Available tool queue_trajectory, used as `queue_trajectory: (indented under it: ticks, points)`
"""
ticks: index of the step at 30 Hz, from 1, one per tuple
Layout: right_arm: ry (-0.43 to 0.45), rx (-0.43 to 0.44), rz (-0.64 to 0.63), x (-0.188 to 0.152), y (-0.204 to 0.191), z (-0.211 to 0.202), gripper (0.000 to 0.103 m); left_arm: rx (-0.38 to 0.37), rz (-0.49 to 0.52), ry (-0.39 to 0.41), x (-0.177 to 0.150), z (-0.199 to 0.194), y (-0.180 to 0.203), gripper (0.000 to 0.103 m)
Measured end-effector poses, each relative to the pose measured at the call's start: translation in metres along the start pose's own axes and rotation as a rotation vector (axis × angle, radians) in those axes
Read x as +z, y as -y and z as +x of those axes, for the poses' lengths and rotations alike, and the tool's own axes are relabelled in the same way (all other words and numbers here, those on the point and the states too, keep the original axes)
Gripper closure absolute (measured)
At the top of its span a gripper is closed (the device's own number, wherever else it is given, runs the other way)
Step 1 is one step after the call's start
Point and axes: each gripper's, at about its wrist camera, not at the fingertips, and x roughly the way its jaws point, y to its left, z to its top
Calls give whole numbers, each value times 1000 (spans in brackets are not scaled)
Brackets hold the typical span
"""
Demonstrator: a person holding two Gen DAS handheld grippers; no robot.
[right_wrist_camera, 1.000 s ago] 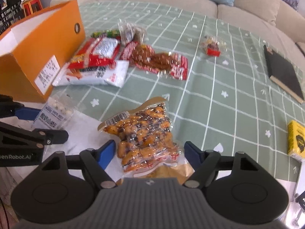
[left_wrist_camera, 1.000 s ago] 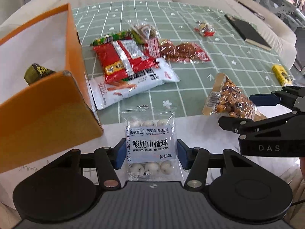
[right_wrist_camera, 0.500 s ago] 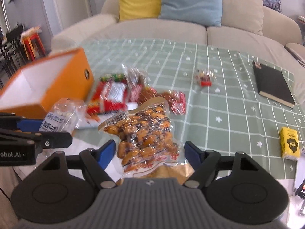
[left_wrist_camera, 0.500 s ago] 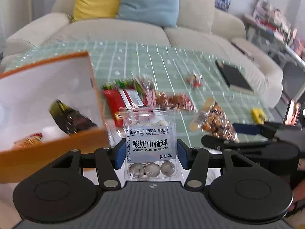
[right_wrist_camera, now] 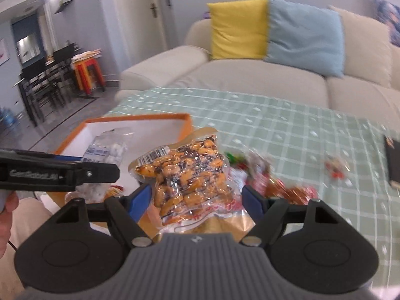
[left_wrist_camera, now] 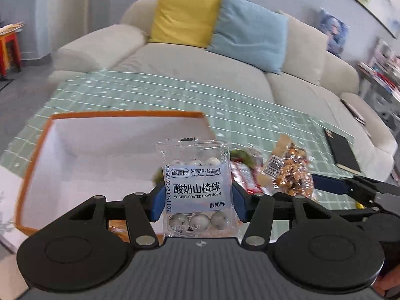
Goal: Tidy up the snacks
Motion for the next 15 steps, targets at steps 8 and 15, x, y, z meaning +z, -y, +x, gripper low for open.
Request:
queue_trajectory:
  ticks: [8, 15]
  points:
    - [-29, 57, -113, 41, -45, 38, 27, 78, -47, -17, 21, 3, -56, 41]
    - [-93, 66, -222, 61, -83, 83, 28, 156, -64, -89, 30, 23, -97, 41]
